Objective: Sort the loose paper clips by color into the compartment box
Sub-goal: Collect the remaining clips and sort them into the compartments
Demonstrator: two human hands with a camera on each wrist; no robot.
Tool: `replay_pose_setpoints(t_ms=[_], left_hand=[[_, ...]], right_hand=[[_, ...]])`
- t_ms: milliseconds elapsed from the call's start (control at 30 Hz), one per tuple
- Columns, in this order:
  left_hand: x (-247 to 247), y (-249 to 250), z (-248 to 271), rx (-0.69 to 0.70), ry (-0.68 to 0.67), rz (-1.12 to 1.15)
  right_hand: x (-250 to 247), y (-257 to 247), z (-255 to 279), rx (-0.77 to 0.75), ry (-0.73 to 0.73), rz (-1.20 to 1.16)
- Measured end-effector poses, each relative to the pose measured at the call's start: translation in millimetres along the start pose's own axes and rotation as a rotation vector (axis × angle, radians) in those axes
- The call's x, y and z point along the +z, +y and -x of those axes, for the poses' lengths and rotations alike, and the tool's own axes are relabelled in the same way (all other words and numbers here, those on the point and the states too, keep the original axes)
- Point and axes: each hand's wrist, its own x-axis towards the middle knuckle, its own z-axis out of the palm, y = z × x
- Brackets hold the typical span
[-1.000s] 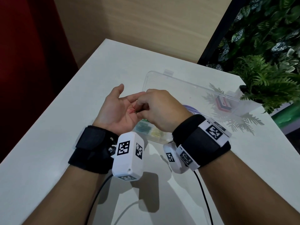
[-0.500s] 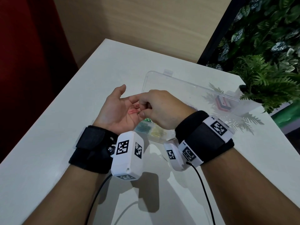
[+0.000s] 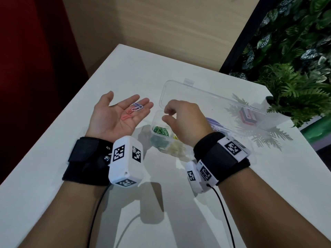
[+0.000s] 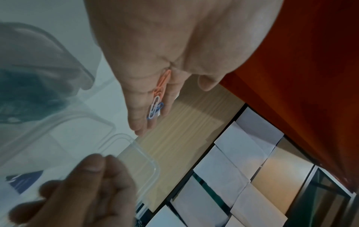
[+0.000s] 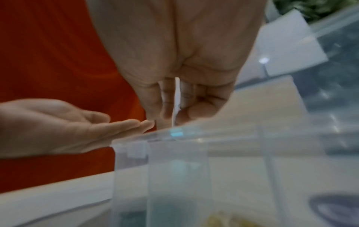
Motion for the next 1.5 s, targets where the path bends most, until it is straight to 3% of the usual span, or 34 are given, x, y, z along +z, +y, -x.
replay_pose_setpoints(t_ms=[100, 200, 367, 567, 700, 833, 933, 1100, 1267, 1400, 1500], left_hand=[[8.4, -10.7, 0.2, -0.038, -0.025, -0.013], [18.9, -26.0, 2.1, -0.098, -0.017, -0.037], [31.3, -41.6, 5.2, -0.127, 0.042, -0.043], [38.0, -50.4, 11.5, -0.162, 0.021, -0.072], [43.7, -55.3, 14.0, -0.205, -0.020, -0.070], [45.8, -63.1, 12.8, -0.237, -0.070, -0.052], [48.4, -69.9, 13.6, -0.258, -0.090, -0.058], [54.0, -81.0, 17.5, -0.280, -0.098, -0.107], [54.0, -86.0, 18.1, -0.309, -0.103, -0.128], [54.3, -87.7, 18.3, -0.321, -0.114, -0.124], [55.2, -87.1, 19.0, -0.322, -0.138, -0.096]], right_hand=[[-4.5, -18.7, 5.2, -0.195, 0.024, -0.028], [-3.2, -32.2, 4.0, -0.283, -0.056, 0.040], [-6.0, -29.9, 1.7, -0.278, -0.157, 0.241], [-6.7, -21.4, 7.8, -0.296, -0.120, 0.323], [-15.5, -15.9, 13.3, -0.278, -0.099, 0.243], [-33.0, -1.5, 17.6, -0.153, 0.071, -0.031], [-40.6, 8.8, 20.7, -0.136, 0.030, 0.028], [-40.6, 11.1, 30.2, -0.251, -0.146, 0.232], [-39.2, 13.1, 36.8, -0.315, -0.216, 0.339], [-36.5, 13.9, 36.8, -0.318, -0.218, 0.315], [-37.0, 18.9, 36.0, -0.261, -0.104, 0.117]])
